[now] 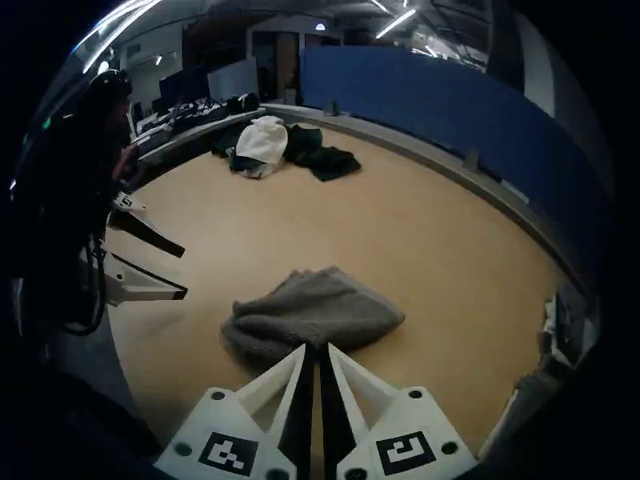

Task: Fold towel

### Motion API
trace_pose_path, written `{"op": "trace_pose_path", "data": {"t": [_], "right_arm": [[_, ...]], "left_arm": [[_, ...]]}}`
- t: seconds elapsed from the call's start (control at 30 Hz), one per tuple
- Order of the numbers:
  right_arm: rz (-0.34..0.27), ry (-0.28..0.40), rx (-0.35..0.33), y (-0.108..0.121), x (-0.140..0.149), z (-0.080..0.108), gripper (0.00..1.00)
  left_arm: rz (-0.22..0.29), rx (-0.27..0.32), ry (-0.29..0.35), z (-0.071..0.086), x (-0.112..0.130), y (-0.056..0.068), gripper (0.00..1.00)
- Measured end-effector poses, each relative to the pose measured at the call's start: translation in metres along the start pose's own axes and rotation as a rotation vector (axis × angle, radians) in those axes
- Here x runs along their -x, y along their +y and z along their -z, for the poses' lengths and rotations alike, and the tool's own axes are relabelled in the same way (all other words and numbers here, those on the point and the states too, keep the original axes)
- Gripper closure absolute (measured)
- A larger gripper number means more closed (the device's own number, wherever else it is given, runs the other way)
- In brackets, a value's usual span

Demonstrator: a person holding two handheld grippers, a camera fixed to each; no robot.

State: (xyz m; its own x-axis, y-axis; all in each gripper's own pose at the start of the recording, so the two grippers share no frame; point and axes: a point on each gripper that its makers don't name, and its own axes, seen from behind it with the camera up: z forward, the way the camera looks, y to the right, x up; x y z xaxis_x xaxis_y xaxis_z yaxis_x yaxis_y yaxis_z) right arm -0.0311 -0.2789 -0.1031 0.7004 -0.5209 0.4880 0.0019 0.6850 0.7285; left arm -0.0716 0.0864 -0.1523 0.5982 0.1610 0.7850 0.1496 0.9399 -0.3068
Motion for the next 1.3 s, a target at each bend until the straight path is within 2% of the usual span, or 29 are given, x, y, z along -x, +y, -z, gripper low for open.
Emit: {"op": "trace_pose_path", "data": {"t": [0.43, 0.7, 1.3], "right_arm": [[0.047, 0.102, 0.058, 0.020, -0.036, 0.031, 0.95], [0.071, 0.133, 0.096, 0.036, -0.048, 0.048, 0.95], [0.061, 0.185, 0.157, 0.071, -0.063, 0.082, 0.96]], "left_arm": [[-0.016, -0.004, 0.019, 0.000, -0.011, 0.004, 0.06], [-0.022, -0.001, 0.032, -0.001, -0.019, 0.008, 0.06], [-0.018, 0.003, 0.047, 0.000, -0.030, 0.016, 0.06]]}}
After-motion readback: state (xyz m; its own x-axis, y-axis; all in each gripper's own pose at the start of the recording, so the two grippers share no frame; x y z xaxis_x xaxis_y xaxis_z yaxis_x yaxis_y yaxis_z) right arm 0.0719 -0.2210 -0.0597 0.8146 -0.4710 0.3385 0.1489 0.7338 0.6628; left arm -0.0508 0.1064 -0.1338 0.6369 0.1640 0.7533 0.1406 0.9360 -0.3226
